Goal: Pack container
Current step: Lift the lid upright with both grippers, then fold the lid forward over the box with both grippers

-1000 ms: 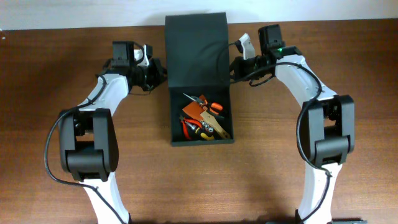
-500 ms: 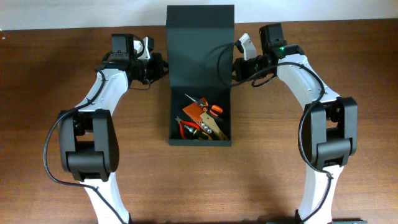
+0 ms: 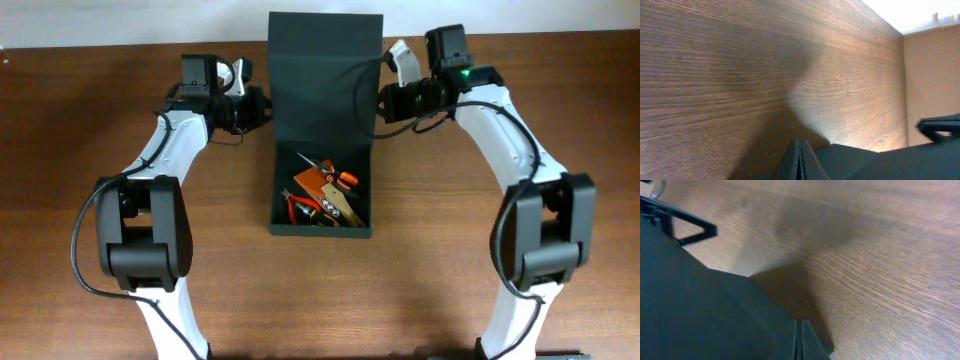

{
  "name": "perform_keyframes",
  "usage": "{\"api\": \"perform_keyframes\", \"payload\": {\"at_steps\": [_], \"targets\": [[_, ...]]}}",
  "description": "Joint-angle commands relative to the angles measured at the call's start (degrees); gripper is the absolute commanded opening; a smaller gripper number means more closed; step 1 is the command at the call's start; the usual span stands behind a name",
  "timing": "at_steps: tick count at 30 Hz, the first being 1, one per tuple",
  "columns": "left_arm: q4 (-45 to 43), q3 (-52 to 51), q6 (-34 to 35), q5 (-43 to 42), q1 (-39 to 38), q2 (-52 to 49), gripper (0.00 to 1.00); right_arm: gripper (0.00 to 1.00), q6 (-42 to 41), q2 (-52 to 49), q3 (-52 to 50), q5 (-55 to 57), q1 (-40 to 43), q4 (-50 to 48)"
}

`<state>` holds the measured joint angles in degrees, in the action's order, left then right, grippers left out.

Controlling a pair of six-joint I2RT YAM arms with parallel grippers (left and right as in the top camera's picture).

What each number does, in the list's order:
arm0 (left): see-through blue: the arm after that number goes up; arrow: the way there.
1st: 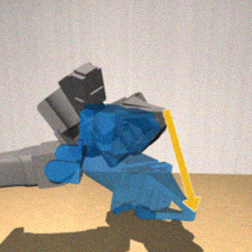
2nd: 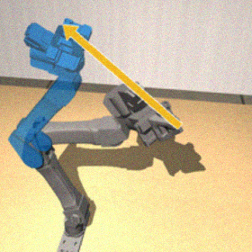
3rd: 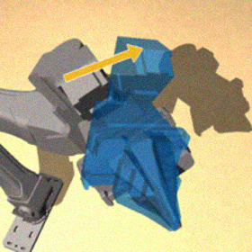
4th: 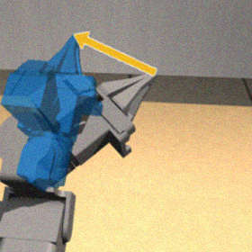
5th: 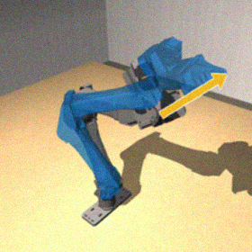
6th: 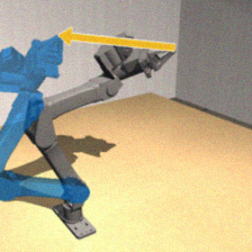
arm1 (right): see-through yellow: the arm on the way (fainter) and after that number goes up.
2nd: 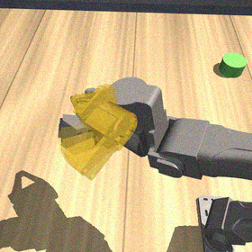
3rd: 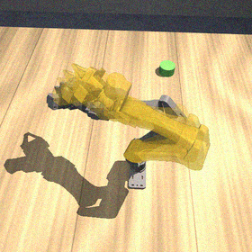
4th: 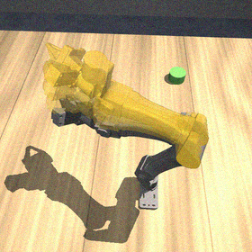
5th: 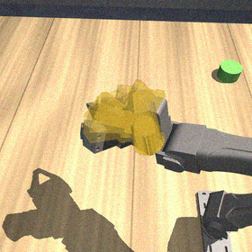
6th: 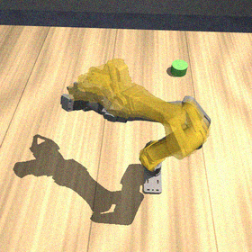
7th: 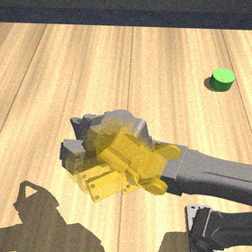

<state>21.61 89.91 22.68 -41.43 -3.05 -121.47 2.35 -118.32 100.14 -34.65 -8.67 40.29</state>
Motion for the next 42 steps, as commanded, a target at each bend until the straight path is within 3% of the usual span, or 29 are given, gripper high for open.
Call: {"api": "perform_keyframes", "payload": {"at_steps": [1, 7, 27, 37, 39, 40, 41, 42], "targets": [[0.0, 2.2, -2.0, -2.4, -0.7, 0.2, 0.02, 0.04, 2.6, 4.6, 1.2, -0.1, -1.0, 1.3], [1.8, 2.9, -4.0, -4.2, -0.5, 1.2, 0.02, 0.04, 5.0, 6.1, 1.2, 0.0, -1.1, 7.2], [26.5, 2.9, -18.5, -0.3, -0.5, 10.2, 0.02, 0.04, 7.3, 14.1, 1.2, 4.8, -1.1, 24.6], [32.3, 2.9, -23.7, 10.4, -0.5, 15.7, 0.04, 0.04, 7.8, 19.3, 1.2, 8.6, -1.1, 30.0], [32.3, 2.9, -23.9, 12.0, -0.5, 17.9, 0.31, 0.04, 7.9, 20.8, 1.2, 8.6, -1.1, 30.0], [32.3, 2.9, -24.0, 12.2, -0.5, 18.7, 0.56, 0.08, 7.9, 21.4, 1.2, 8.6, -1.1, 29.9], [32.4, 2.9, -24.0, 12.4, -0.5, 19.8, 0.94, 0.21, 7.9, 22.2, 1.2, 8.6, -1.1, 30.0], [32.5, 2.9, -24.0, 12.8, -0.5, 21.0, 0.99, 0.49, 7.9, 22.9, 1.2, 8.6, -1.1, 30.0]]}}
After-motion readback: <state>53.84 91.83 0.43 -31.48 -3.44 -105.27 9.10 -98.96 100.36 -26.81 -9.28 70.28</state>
